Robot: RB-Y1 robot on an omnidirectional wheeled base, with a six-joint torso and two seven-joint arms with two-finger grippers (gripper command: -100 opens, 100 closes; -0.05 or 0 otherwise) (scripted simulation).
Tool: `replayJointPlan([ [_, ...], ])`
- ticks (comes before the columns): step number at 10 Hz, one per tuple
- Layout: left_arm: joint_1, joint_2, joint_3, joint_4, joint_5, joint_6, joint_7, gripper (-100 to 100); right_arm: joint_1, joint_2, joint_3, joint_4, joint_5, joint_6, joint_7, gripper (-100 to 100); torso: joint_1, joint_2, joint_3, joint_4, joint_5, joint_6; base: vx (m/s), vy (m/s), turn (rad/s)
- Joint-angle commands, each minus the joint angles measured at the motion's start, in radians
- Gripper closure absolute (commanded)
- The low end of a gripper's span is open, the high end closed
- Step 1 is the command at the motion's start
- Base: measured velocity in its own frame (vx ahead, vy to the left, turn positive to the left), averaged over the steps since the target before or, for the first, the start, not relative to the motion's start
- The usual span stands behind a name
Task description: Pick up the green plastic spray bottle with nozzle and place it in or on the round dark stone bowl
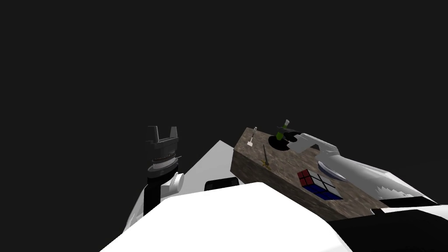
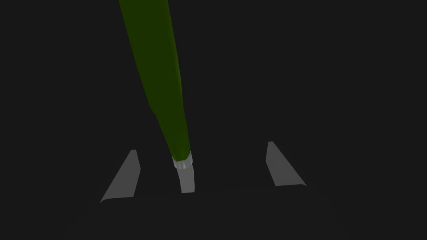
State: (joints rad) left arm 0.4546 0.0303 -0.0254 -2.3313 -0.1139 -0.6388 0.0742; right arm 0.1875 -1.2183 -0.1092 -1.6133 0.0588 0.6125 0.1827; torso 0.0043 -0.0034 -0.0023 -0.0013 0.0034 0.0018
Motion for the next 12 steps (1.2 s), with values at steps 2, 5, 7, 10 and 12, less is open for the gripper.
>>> replayJointPlan([
  [2, 0.0, 0.0, 0.0, 0.0, 0.0, 0.0, 0.0, 0, -0.003, -0.003, 0.004, 0.079, -0.001, -0.038, -0.007, -100, -0.002, 0.0, 0.0, 0.0, 0.0, 0.0, -0.002, 0.012, -0.005],
  [5, 0.0, 0.0, 0.0, 0.0, 0.0, 0.0, 0.0, 0, -0.07, -0.034, 0.075, 0.138, 0.039, -0.101, -0.081, -100, 0.0, 0.0, 0.0, 0.0, 0.0, -0.001, 0.002, 0.05, 0.037],
  [7, 0.0, 0.0, 0.0, 0.0, 0.0, 0.0, 0.0, 0, -0.07, -0.034, 0.075, 0.196, 0.039, -0.151, -0.082, -100, 0.001, 0.0, 0.0, 0.0, 0.0, 0.0, 0.001, 0.036, -0.009],
  [10, 0.0, 0.0, 0.0, 0.0, 0.0, 0.0, 0.0, 0, -0.137, -0.065, 0.145, 0.311, 0.08, -0.234, -0.153, -100, 0.0, 0.0, 0.0, 0.0, 0.0, -0.001, -0.001, 0.051, 0.033],
  [12, 0.0, 0.0, 0.0, 0.0, 0.0, 0.0, 0.0, 0, -0.137, -0.065, 0.145, 0.365, 0.08, -0.264, -0.156, -100, 0.0, 0.001, 0.0, 0.0, 0.0, 0.0, 0.0, 0.031, -0.003],
])
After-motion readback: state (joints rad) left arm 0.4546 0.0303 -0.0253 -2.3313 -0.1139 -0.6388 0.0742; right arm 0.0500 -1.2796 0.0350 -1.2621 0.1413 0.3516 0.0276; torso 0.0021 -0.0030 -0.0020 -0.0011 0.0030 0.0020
